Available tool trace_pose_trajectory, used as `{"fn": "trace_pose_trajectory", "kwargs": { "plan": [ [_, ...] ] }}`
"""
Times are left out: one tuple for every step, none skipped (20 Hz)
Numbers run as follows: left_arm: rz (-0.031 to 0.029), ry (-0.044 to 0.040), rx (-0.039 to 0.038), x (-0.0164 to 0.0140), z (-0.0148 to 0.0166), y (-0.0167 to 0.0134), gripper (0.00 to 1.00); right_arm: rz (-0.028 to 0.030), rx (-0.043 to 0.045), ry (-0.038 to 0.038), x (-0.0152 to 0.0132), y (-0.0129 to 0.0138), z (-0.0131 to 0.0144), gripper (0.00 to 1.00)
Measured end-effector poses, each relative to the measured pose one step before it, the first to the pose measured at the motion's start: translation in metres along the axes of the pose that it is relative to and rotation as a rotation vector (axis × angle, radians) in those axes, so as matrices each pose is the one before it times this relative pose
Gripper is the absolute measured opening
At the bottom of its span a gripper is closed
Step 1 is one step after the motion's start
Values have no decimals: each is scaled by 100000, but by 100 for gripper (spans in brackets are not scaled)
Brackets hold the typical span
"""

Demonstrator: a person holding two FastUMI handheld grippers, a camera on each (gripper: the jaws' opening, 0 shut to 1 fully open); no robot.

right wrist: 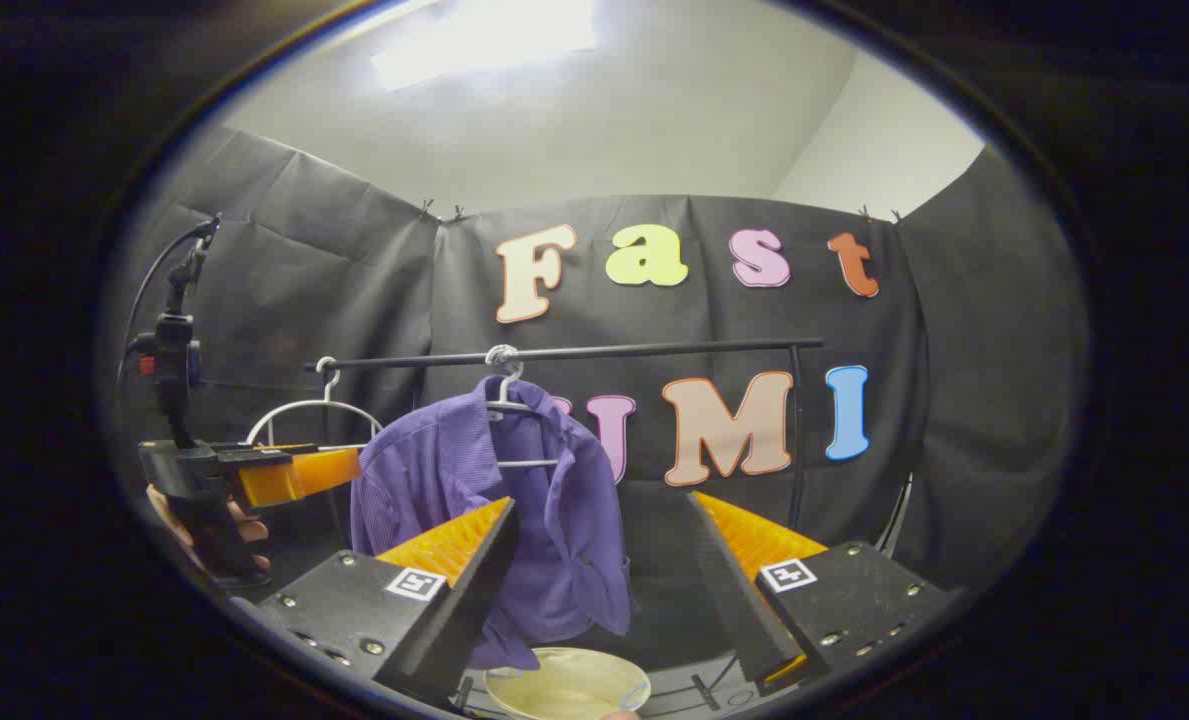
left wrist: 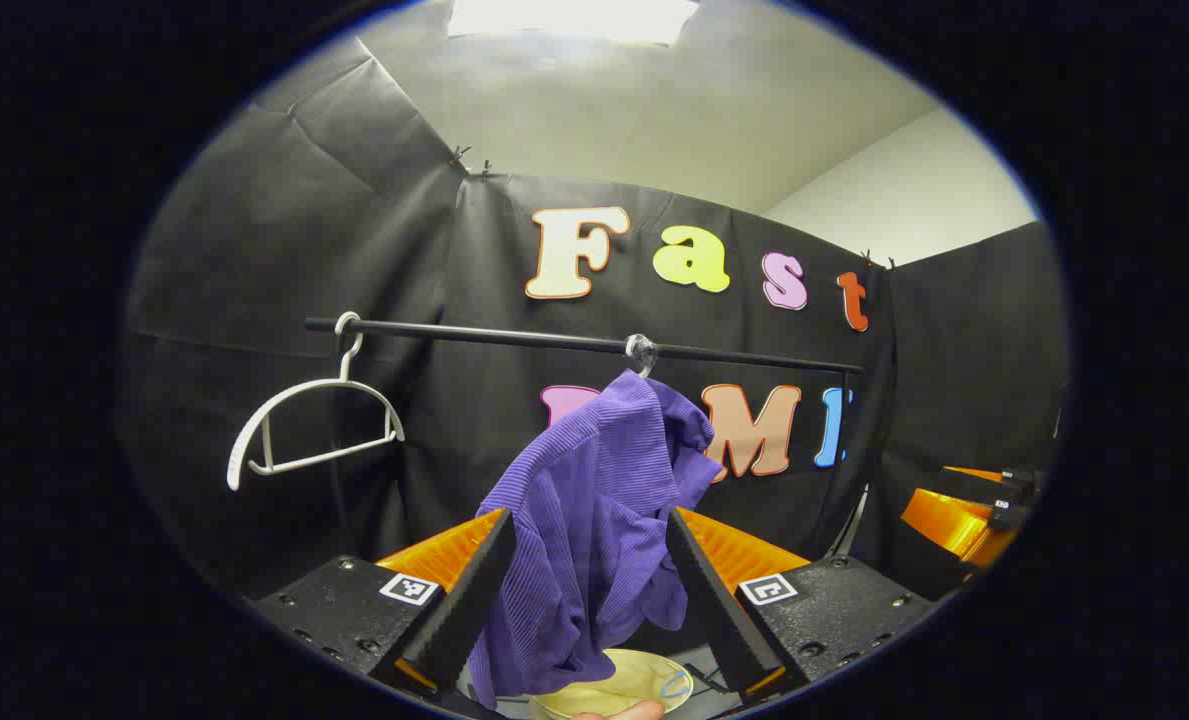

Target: Grasp the clothes on the hanger with both hands and then place them into the laundry hamper below.

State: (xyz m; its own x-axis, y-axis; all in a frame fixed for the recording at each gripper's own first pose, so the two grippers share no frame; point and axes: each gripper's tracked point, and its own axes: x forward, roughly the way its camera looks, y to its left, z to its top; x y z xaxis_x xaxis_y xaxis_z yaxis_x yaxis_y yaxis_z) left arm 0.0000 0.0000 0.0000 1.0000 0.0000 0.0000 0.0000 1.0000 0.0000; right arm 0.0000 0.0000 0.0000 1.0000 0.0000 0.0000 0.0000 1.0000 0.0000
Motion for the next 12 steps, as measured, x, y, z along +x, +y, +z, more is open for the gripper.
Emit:
{"fn": "trace_pose_trajectory", "kwargs": {
  "plan": [
    [4,-264,-180,-32,43,-28,89,266,-110,21,-78,187,74,93],
    [-146,-375,-216,-220,208,-64,89,181,-253,-432,-81,157,245,98],
    [210,-717,-211,-154,138,-8,89,21,-604,-842,-170,93,204,98],
    [1031,-986,-179,-160,97,201,89,-60,-654,-332,-106,-10,125,99],
    [1549,-157,-138,-48,-106,176,89,232,-616,96,-138,158,-257,98],
    [1429,65,-352,-58,-353,202,89,214,-830,-38,-65,232,-194,99],
    [316,-233,-356,-4,-278,-17,89,357,-711,-623,-98,96,-18,98],
    [-388,-3,-327,105,-337,-239,89,788,-443,-1430,103,353,184,98],
    [71,505,-278,119,-393,-89,89,1364,-423,-1028,169,460,-3,98],
    [14,541,-737,-31,-523,-12,89,1305,-554,-277,283,362,-141,98],
    [-367,8,-534,282,-277,-260,89,502,-678,3,255,32,-339,98],
    [292,435,450,353,-441,-175,89,134,-603,554,338,-87,-443,98]
  ]
}}
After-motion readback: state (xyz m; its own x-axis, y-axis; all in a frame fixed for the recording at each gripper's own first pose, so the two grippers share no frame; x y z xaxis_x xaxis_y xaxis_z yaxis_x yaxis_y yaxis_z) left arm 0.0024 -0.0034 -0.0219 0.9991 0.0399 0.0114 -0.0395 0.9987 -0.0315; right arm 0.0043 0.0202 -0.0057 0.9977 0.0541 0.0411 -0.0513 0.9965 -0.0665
